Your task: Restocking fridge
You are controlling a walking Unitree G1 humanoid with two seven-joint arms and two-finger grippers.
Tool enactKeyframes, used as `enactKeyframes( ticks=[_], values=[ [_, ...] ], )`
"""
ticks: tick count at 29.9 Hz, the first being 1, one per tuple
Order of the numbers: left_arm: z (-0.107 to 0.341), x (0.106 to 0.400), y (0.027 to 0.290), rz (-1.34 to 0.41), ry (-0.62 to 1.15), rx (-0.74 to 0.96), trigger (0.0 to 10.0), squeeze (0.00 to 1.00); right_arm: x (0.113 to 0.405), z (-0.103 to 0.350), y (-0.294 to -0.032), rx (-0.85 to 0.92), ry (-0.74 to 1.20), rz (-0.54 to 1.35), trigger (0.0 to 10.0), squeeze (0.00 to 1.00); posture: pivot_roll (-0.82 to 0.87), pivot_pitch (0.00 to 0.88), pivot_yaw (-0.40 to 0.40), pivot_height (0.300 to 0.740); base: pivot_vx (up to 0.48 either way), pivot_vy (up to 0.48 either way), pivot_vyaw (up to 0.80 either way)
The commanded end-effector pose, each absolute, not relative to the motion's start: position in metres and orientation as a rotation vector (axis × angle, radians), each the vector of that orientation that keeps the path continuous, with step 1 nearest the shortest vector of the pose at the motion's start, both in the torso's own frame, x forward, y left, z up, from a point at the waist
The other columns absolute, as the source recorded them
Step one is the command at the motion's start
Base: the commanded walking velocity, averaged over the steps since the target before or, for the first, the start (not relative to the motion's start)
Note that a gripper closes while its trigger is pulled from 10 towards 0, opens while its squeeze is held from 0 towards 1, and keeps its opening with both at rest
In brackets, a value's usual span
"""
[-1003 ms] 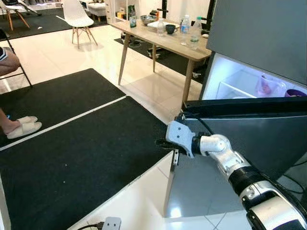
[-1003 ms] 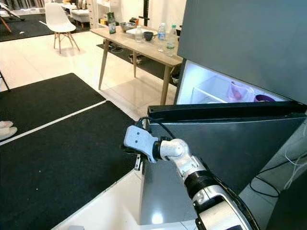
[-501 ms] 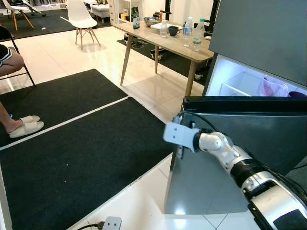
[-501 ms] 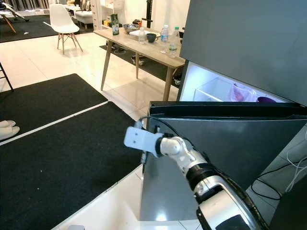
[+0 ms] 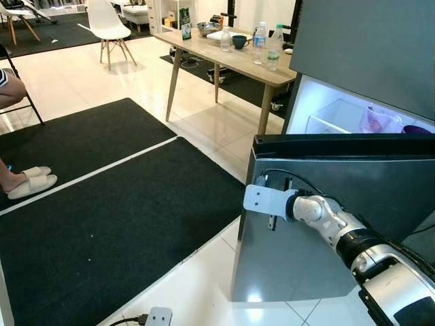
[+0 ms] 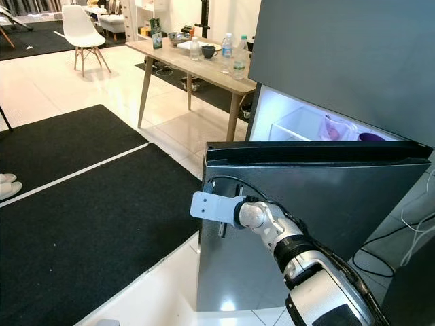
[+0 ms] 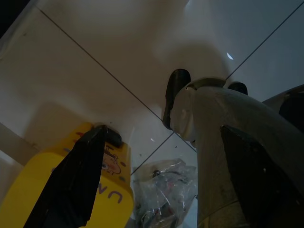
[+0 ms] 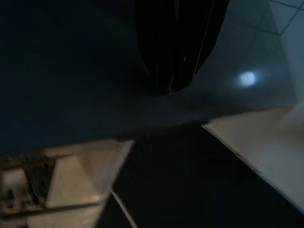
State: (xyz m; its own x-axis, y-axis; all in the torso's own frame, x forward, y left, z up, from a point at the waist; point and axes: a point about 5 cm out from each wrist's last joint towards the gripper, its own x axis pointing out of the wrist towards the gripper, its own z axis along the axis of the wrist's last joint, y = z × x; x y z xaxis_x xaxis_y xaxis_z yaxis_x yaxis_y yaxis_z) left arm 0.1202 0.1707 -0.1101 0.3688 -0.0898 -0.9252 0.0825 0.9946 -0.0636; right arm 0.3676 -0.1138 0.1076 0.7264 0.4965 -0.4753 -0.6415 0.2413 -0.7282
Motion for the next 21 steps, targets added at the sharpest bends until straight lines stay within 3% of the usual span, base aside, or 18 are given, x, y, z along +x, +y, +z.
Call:
enactKeyframes(
  ticks=[1, 7, 15, 21],
  values=[
    [-0.119, 0.092, 0.158, -0.171, 1.305, -0.018, 10.0, 0.00, 0.376, 0.120, -0.115, -1.036, 0.127, 0.701, 10.0, 0.00, -0.05, 0.000, -0.077, 0.740, 0.000, 0.000, 0.00],
    [-0.119, 0.092, 0.158, -0.177, 1.306, -0.011, 10.0, 0.00, 0.385, 0.137, -0.111, -0.919, 0.057, 0.589, 10.0, 0.00, -0.06, 0.000, -0.074, 0.740, 0.000, 0.000, 0.00],
    [-0.119, 0.091, 0.158, -0.186, 1.307, -0.006, 10.0, 0.00, 0.409, 0.197, -0.113, -0.797, -0.137, 0.216, 10.0, 0.00, -0.06, 0.000, -0.070, 0.740, 0.000, 0.000, 0.00],
    [-0.119, 0.090, 0.157, -0.184, 1.308, -0.007, 10.0, 0.00, 0.408, 0.189, -0.112, -0.811, -0.109, 0.245, 10.0, 0.00, -0.05, 0.000, -0.080, 0.740, 0.000, 0.000, 0.00]
  ],
)
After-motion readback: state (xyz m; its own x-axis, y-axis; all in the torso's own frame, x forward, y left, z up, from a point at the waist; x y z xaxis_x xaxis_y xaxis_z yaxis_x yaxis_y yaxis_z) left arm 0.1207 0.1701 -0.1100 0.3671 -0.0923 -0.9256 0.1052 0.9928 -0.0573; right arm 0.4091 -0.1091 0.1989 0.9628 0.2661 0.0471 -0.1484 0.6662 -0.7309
